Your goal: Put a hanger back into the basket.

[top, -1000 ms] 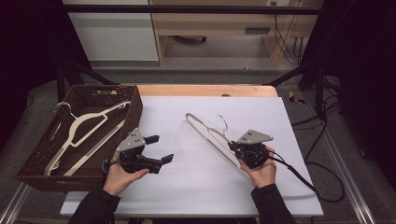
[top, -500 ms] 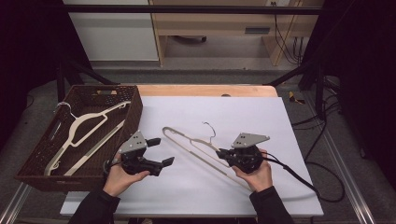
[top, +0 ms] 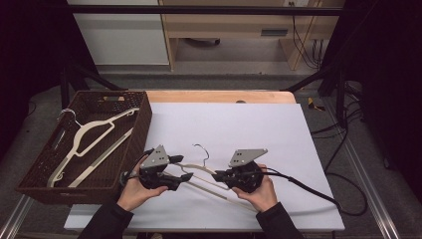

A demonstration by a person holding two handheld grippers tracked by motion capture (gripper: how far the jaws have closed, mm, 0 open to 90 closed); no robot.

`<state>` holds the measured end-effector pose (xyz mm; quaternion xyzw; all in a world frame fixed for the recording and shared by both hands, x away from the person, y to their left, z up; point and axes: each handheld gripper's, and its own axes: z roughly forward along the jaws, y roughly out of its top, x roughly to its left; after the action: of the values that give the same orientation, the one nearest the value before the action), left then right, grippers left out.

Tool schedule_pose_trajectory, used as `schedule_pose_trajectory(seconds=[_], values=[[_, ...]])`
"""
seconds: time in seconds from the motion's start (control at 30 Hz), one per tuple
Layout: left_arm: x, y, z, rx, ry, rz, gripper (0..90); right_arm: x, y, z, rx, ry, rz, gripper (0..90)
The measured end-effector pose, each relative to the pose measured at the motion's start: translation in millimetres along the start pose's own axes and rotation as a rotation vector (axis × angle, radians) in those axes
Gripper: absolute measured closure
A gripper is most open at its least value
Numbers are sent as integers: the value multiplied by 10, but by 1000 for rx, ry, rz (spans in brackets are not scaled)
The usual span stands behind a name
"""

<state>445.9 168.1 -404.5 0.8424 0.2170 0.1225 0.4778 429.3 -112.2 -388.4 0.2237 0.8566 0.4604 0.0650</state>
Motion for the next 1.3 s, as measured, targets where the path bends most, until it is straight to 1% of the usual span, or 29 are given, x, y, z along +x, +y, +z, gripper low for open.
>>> schedule_pose_trajectory(seconds=[0.1,0.13,0.23,0.27,0.33,0.43,0.47,0.57,0.63,0.67,0.73,0.8,0.83,0.87,0.93,1.0,1.03,1.13,1.17,1.2,1.27,1.3], values=[[-8,-2,44,15,-9,17,456,29,14,13,-1,12,-13,870],[-11,-2,48,24,-15,23,491,36,15,13,1,18,-10,870],[-24,-2,48,35,-9,41,597,38,12,22,0,35,-14,870],[-27,-3,47,38,-9,44,616,39,10,26,2,41,-15,870],[-41,0,42,45,-2,65,629,36,8,34,1,47,-15,869],[-68,7,41,62,1,86,654,29,8,31,6,48,-12,866],[-74,11,37,65,8,98,664,27,8,28,9,49,-14,863],[-105,26,28,80,5,104,691,16,7,19,9,37,-27,846],[-120,36,25,88,-5,109,721,13,9,6,7,10,-19,824],[-136,41,28,83,-12,103,738,5,9,0,5,1,-24,813],[-163,58,24,95,-22,109,766,-4,8,-22,-7,-28,-20,788],[-187,69,22,90,-30,88,778,-12,8,-34,-23,-46,-29,764],[-187,69,22,90,-30,88,787,-12,8,-34,-23,-46,-29,764],[-204,72,21,90,-41,82,795,-22,3,-40,-31,-69,-29,727],[-224,78,26,98,-51,79,809,-30,-4,-34,-37,-84,-27,691],[-243,84,31,107,-73,59,825,-42,-15,-22,-36,-92,-27,644],[-250,86,33,106,-91,43,833,-43,-17,-15,-38,-99,-23,622],[-278,98,28,108,-114,25,863,-47,-24,-6,-49,-133,-51,556],[-292,105,24,104,-104,20,868,-46,-27,-11,-54,-154,-59,542],[-300,113,16,105,-95,20,868,-51,-29,-20,-64,-160,-55,520],[-298,119,-2,100,-99,5,869,-68,-33,-55,-83,-151,-33,458],[-294,123,-12,100,-97,-3,869,-78,-38,-80,-97,-158,-31,447]])
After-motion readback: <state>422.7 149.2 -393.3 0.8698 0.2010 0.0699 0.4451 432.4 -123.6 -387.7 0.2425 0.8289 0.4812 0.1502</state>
